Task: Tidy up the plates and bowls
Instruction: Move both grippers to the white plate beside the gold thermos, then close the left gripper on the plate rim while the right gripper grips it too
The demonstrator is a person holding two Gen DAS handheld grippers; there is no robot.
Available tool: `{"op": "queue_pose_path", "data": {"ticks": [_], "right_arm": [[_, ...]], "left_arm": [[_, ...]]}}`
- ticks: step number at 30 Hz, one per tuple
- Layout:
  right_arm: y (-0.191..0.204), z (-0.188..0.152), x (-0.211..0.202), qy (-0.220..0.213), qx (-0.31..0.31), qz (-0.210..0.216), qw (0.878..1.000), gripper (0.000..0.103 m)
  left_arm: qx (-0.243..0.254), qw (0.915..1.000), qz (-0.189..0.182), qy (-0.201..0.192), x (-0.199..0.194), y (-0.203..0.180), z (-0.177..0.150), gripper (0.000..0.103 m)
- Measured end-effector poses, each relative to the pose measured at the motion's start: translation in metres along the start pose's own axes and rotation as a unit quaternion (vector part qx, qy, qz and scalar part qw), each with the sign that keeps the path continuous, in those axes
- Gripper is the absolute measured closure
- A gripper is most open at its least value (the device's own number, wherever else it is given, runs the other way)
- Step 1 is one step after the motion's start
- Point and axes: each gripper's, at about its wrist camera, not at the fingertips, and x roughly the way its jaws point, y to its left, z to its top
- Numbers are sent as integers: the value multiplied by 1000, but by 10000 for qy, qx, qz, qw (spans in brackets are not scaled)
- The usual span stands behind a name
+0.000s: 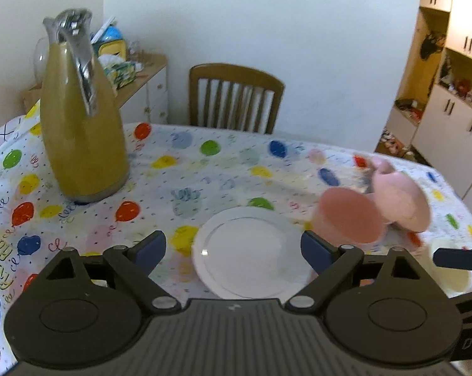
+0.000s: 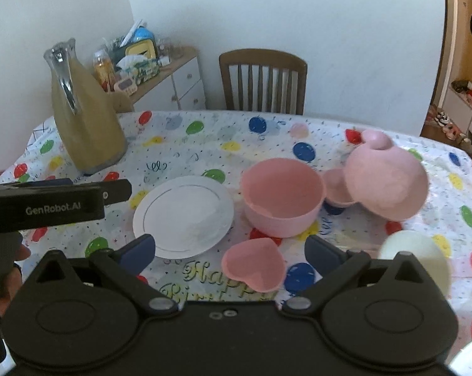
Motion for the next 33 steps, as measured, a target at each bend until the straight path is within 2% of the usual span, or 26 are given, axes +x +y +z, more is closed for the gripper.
{"op": "queue_pose_path", "data": {"ticks": [8,14,17,22,24,27,28,30,33], "right_arm": [[3,11,51,323,241,143,9991,14],[-3,16,87,688,559,344,9955,27],[-7,18,101,818,704,405,9933,29],[-10,22,120,997,893,449,9900,41],[-12,21,126,1069,1000,484,9880,47],[-14,20,133,1205,1081,555,9853,60],[-15,20,135,1239,1113,562,9844,62],[-19,20,138,1297,1220,591,9822,64],[-23,19,143,1356,1362,588,9796,68]], "left_arm": [[-191,9995,152,176,44,25,1,9],[-276,9990,112,334,68,35,-3,10],[-242,9988,98,415,77,38,-7,11],[-464,9972,63,584,95,48,-7,22],[-625,9957,-24,679,102,52,-6,36],[-797,9934,-186,809,111,57,-4,42],[-840,9928,-202,832,114,58,-3,43],[-940,9910,-297,906,120,60,-2,55],[-1066,9879,-343,1075,131,64,0,66]]}}
